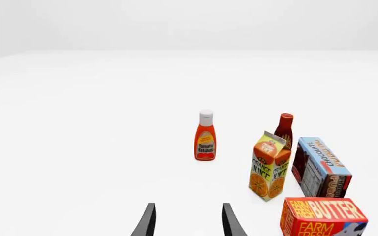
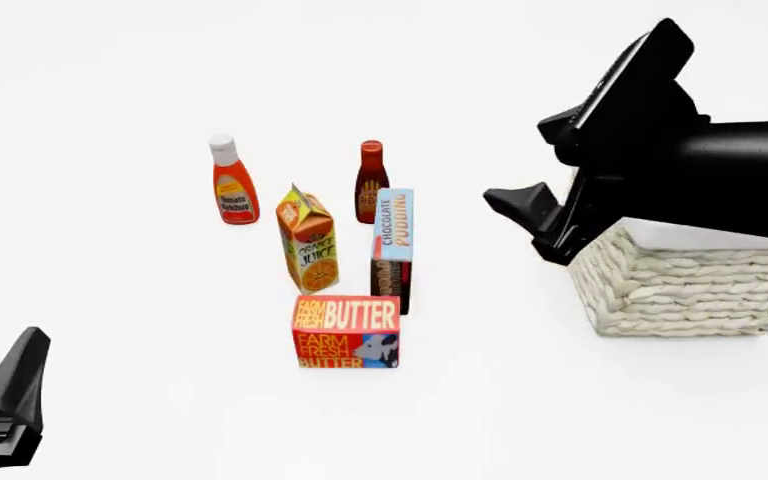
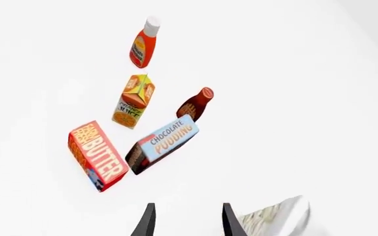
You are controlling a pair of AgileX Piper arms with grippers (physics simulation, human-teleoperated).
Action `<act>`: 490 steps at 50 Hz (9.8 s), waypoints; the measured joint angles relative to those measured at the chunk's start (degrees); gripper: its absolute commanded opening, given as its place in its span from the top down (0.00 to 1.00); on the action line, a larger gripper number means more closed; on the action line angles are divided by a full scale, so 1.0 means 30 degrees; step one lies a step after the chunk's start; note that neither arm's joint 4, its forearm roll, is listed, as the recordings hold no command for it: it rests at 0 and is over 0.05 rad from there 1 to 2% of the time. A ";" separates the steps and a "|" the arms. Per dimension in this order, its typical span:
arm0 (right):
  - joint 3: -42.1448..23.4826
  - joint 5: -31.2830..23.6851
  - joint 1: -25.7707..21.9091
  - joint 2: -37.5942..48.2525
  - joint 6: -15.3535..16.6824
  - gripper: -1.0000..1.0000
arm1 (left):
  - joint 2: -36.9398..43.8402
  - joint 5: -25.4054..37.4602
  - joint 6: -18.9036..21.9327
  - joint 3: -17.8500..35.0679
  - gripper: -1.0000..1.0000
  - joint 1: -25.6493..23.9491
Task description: Pick the butter and place it in the basket.
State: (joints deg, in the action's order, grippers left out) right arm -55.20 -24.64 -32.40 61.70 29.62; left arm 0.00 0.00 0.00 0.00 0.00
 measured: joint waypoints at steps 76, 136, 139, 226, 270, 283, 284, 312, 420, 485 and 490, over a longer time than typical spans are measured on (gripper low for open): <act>-0.2268 0.0540 -0.2150 0.6490 0.1774 0.00 | 0.0000 0.0000 0.0000 0.0000 0.00 0.0000; -0.6325 -0.0864 -0.5033 1.1050 0.1860 0.00 | 0.0000 0.0000 0.0000 0.0000 0.00 0.0000; -0.6369 -0.0872 -0.5140 1.1166 0.1829 0.00 | 0.0000 0.0000 0.0000 0.0000 0.00 0.0000; -0.6516 -0.0671 -0.5773 1.3288 0.1934 0.00 | 0.0000 0.0000 0.0000 0.0000 0.00 0.0000; -0.5709 0.0041 -0.4956 1.3727 0.3611 0.00 | 0.0000 0.0000 0.0000 0.0000 0.00 0.0000; -0.5783 0.0011 -0.5034 1.3910 0.3593 0.00 | 0.0000 0.0000 0.0000 0.0000 0.00 0.0000; -0.5793 0.0005 -0.5044 1.3926 0.3589 0.00 | 0.0000 0.0000 0.0000 0.0000 0.00 0.0000; -0.5921 -0.0006 -0.5189 1.4304 0.3569 0.00 | 0.0000 0.0000 0.0000 0.0000 0.00 0.0000; -0.6929 0.0124 -0.5175 1.6421 0.3413 0.00 | 0.0000 0.0000 0.0000 0.0000 0.00 0.0000; -0.7241 0.0292 -0.5286 1.7312 0.3281 0.00 | 0.0000 0.0000 0.0000 0.0000 0.00 0.0000; -0.7273 0.0296 -0.5289 1.7379 0.3283 0.00 | 0.0000 0.0000 0.0000 0.0000 0.00 0.0000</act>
State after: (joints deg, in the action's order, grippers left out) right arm -77.02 -23.75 -48.26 113.84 39.47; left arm 0.00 0.00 0.00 0.00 0.00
